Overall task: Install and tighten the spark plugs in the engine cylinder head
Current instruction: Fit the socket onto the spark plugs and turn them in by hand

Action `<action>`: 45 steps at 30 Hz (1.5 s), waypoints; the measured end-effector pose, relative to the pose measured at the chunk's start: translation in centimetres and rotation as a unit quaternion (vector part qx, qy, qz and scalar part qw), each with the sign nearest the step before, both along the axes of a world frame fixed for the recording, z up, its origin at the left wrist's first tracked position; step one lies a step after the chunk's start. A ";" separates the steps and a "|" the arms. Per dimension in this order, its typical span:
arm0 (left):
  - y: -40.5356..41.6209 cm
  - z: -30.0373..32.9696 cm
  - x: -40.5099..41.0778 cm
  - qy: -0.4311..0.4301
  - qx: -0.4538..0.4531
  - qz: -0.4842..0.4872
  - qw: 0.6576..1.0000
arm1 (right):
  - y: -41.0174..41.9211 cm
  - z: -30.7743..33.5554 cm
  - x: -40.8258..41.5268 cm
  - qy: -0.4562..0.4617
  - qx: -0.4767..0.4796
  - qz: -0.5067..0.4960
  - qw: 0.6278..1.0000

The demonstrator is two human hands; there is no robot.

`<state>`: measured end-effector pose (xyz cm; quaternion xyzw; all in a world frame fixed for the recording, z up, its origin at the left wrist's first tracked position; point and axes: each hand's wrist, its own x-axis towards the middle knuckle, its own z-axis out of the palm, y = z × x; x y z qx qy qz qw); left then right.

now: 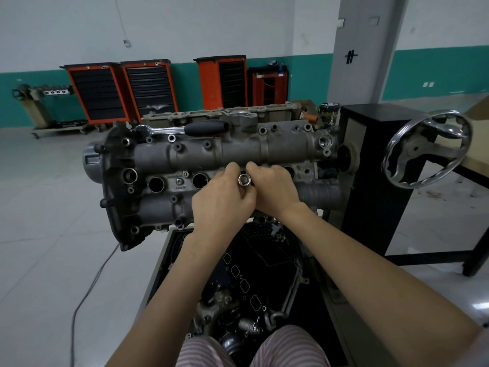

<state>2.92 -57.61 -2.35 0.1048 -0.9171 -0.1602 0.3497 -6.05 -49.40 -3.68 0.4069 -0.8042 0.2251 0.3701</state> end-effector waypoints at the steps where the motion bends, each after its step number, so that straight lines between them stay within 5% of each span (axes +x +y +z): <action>1: 0.0 0.0 0.0 -0.001 0.007 0.006 1.000 | 0.0 0.0 0.0 0.010 0.000 -0.002 1.000; 7: 0.3 0.1 -0.3 -0.017 0.010 0.040 0.999 | 0.5 -0.2 0.1 0.048 -0.054 0.018 0.997; 17: -0.1 -0.5 -0.3 0.004 0.034 0.001 0.999 | 0.0 0.0 -0.2 -0.003 0.029 -0.006 1.000; 22: 0.1 -0.3 -0.4 -0.011 0.021 0.038 0.999 | 0.3 0.1 0.2 0.054 -0.016 -0.011 0.998; 30: -0.3 -0.1 0.1 0.011 0.004 0.001 1.000 | -0.1 -0.1 -0.5 -0.024 0.046 -0.018 0.999; 38: -0.4 -0.2 -0.2 -0.009 0.023 0.023 0.999 | 0.4 -0.2 0.1 0.015 -0.033 0.020 0.999; 45: -0.2 -0.4 -0.1 0.033 0.010 0.024 0.999 | -0.1 -0.1 -0.1 0.000 0.011 -0.008 1.000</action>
